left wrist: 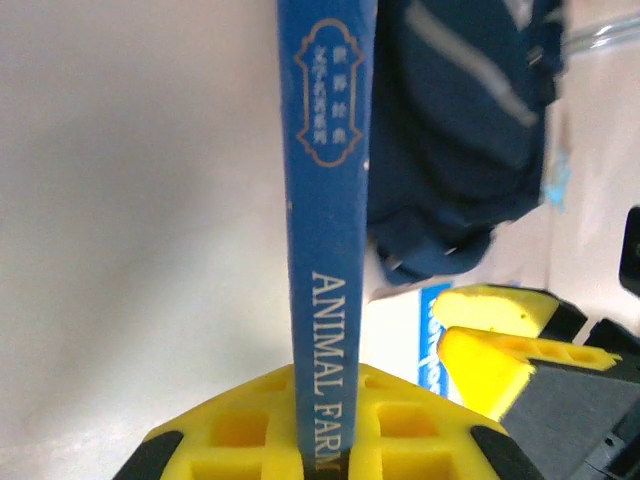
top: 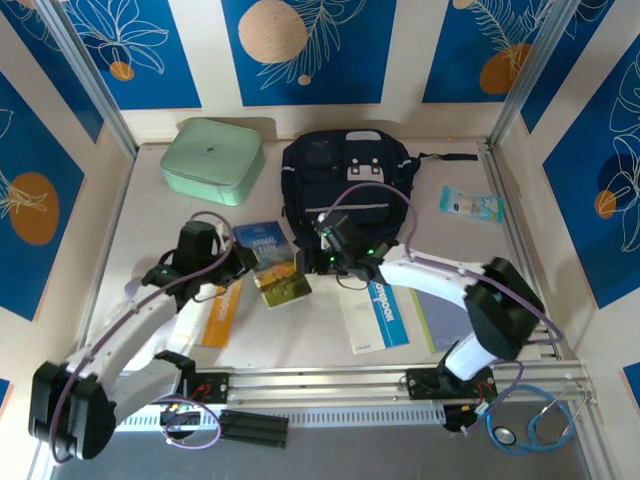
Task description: Pack the student bag
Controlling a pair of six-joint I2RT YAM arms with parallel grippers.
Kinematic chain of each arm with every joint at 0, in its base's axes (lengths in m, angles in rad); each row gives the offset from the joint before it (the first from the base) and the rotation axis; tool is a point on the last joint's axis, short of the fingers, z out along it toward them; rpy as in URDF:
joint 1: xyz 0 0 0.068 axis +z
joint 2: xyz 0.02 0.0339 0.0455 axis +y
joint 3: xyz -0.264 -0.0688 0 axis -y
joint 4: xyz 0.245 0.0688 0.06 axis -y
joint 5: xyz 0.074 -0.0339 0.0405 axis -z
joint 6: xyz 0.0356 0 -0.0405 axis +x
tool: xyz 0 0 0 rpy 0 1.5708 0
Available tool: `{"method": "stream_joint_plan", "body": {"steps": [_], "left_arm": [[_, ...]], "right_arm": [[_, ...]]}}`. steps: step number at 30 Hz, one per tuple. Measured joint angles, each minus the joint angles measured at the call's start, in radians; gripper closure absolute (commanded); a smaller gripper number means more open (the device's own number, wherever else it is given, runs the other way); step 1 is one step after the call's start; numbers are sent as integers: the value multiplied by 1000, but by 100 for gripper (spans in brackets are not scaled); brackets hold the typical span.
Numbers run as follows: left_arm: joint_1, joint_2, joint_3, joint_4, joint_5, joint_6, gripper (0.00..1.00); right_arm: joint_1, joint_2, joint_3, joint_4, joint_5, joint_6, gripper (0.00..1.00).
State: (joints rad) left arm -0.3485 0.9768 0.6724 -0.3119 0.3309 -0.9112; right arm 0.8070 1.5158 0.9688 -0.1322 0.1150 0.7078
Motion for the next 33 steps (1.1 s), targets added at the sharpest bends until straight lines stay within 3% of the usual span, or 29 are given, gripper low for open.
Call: {"method": "stream_joint_plan", "body": {"steps": [5,7,16,23,29,33], "left_arm": [[0,-30,89,37,-27,-14,100],[0,-3,96,111,-30,-53,100],[-16,258,100,583,-56,-298,100],[-65,424,144,821,-85,-447,100],[-95,504,177,938,-85,-537,100],[-99,512,184,970,-80,-564,100]], "right_arm": [[-95,-112,0,51,-27,23,7],[-143,-128,-1,62,-54,47,0],[-333,-196,-105,200,-245,295,1],[-370,-159,-133,391,-376,529,3],[-370,-69,-133,521,-434,632,22],[-370,-40,-133,575,-452,658,28]]}}
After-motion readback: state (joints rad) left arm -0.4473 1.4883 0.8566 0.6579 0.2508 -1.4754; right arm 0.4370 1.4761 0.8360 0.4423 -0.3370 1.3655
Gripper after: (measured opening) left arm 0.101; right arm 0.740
